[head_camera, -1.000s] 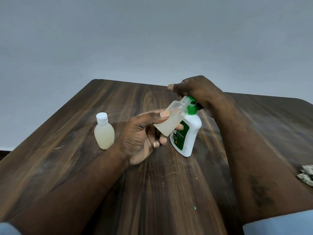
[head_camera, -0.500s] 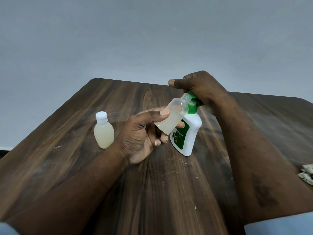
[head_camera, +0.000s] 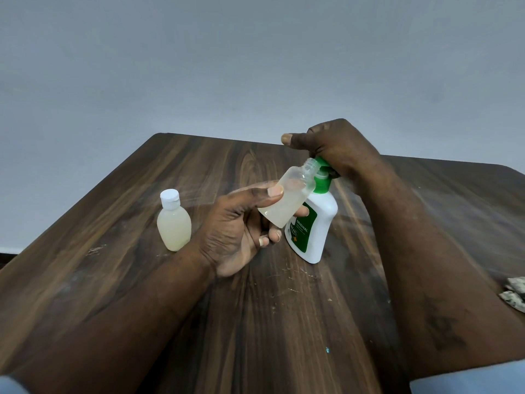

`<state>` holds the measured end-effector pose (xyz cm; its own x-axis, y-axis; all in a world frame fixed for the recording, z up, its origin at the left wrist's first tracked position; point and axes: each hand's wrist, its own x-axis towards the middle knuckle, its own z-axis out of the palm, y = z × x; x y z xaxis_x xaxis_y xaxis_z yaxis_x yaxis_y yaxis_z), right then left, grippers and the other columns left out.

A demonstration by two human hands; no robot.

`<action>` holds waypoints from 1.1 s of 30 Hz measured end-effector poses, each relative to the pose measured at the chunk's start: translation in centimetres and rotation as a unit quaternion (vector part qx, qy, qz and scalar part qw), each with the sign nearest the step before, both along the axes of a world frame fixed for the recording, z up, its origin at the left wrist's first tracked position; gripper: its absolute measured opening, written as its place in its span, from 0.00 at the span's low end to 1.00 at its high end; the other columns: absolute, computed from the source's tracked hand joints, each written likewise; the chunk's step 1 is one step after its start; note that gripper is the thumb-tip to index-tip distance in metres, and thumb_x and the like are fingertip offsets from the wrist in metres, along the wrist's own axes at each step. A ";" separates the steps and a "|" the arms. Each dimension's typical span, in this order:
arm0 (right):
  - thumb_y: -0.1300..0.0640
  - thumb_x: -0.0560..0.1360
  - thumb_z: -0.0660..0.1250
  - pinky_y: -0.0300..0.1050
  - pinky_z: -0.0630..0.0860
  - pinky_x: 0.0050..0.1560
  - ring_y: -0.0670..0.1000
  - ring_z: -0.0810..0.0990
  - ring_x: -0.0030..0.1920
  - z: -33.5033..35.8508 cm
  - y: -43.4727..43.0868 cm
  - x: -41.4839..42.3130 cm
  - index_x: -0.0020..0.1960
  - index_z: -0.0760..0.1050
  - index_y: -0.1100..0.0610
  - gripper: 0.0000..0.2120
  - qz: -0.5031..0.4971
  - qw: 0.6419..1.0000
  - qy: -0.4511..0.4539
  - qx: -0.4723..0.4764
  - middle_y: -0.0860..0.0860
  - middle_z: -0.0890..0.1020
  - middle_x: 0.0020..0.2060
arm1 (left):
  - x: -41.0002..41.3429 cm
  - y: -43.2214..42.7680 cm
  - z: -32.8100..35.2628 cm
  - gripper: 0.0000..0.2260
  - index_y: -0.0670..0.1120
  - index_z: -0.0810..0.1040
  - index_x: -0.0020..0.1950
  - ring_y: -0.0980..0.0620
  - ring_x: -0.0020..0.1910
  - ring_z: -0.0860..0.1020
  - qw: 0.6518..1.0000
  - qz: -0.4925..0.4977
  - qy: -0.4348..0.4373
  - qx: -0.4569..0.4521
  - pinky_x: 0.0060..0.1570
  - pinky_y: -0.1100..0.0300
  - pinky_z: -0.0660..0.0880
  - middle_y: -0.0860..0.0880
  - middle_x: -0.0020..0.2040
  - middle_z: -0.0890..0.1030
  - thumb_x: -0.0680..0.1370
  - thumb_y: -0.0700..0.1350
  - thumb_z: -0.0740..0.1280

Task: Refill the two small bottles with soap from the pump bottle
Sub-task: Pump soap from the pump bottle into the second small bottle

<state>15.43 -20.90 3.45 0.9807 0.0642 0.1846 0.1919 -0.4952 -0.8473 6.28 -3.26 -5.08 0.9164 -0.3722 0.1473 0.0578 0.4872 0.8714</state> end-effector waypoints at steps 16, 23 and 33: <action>0.43 0.69 0.81 0.46 0.62 0.33 0.52 0.62 0.29 -0.1 -0.1 0.3 0.30 0.60 0.51 0.30 -0.009 1.000 0.016 -0.009 0.49 0.64 0.27 | 0.2 0.0 -0.3 0.15 0.43 0.86 0.56 0.50 0.28 0.72 1.000 -0.001 0.005 -0.006 0.23 0.64 0.67 0.34 0.50 0.84 0.74 0.47 0.67; 0.44 0.71 0.80 0.46 0.63 0.33 0.51 0.63 0.29 0.0 0.0 0.3 0.29 0.61 0.51 0.30 -0.013 1.000 0.000 -0.017 0.49 0.65 0.27 | 0.1 0.0 0.0 0.15 0.43 0.85 0.57 0.50 0.28 0.72 1.000 0.004 0.006 -0.007 0.22 0.64 0.68 0.34 0.50 0.84 0.74 0.47 0.67; 0.43 0.70 0.80 0.47 0.63 0.35 0.51 0.63 0.29 -0.3 0.1 0.3 0.30 0.61 0.52 0.29 -0.005 0.999 0.023 -0.027 0.50 0.65 0.27 | 0.0 -0.1 0.0 0.14 0.46 0.87 0.54 0.51 0.27 0.72 1.000 0.011 0.009 0.015 0.22 0.65 0.66 0.36 0.49 0.85 0.73 0.48 0.68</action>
